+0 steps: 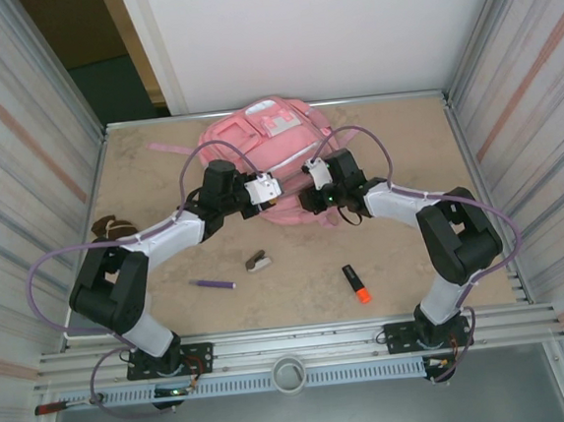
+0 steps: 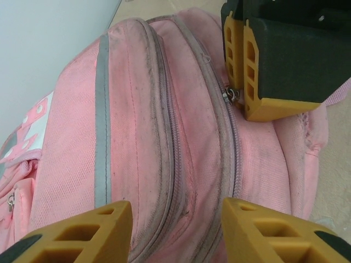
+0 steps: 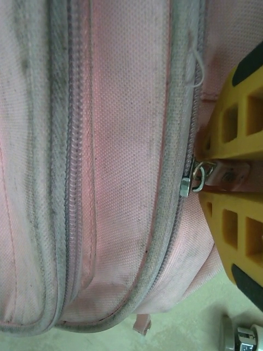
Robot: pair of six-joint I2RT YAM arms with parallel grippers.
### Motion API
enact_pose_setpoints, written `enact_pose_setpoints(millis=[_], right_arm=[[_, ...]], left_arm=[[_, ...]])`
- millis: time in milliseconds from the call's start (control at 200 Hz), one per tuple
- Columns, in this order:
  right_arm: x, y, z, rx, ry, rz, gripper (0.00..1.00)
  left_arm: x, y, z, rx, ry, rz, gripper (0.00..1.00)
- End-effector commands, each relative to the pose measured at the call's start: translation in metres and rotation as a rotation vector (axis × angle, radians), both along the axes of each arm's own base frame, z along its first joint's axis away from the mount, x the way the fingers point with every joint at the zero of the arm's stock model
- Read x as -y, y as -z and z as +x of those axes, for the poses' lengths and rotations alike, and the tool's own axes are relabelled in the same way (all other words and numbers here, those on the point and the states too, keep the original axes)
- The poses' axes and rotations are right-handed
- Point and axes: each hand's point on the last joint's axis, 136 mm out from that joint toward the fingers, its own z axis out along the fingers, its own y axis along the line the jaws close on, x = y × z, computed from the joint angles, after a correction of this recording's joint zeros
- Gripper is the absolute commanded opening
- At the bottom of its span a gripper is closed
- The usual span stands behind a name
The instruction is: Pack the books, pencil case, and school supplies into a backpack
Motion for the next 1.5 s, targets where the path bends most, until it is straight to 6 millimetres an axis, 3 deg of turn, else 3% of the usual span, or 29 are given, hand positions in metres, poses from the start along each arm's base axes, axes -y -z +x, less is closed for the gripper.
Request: enact_pose_setpoints(millis=[0,145,551,797,942,1077,1222,1493], right_arm=[[0.0,-0.006,-0.006,0.033,-0.007,0.004,0.1],[0.0,-0.015,-0.01,0.038,0.001,0.044,0.0],[0.002,-0.034,-0.023,0.024,0.029,0.14,0.0],[-0.002,-0.041,-0.027,0.016,0.03,0.201,0.0],[-0.002,-0.041,-0.027,0.012,0.032,0.209,0.0],[0.003,-0.041,-0.026,0.013,0.055,0.196,0.0],[0.027,-0.025,-0.018,-0.01,0.168,0.083,0.0],[0.093,-0.012,-0.004,-0.044,0.444,-0.088,0.0]], left_arm=[[0.0,-0.016,-0.01,0.006,0.024,-0.024,0.48],[0.013,-0.011,-0.017,0.018,0.063,0.026,0.55],[0.042,0.01,-0.004,0.039,0.089,0.162,0.58],[0.045,0.028,0.001,0.034,0.093,0.199,0.55],[0.04,0.037,0.008,0.054,0.066,0.234,0.45],[0.035,0.041,0.011,0.079,0.054,0.253,0.23],[0.03,0.032,0.009,0.099,0.052,0.218,0.0],[0.005,0.008,0.012,0.139,0.032,0.12,0.0]])
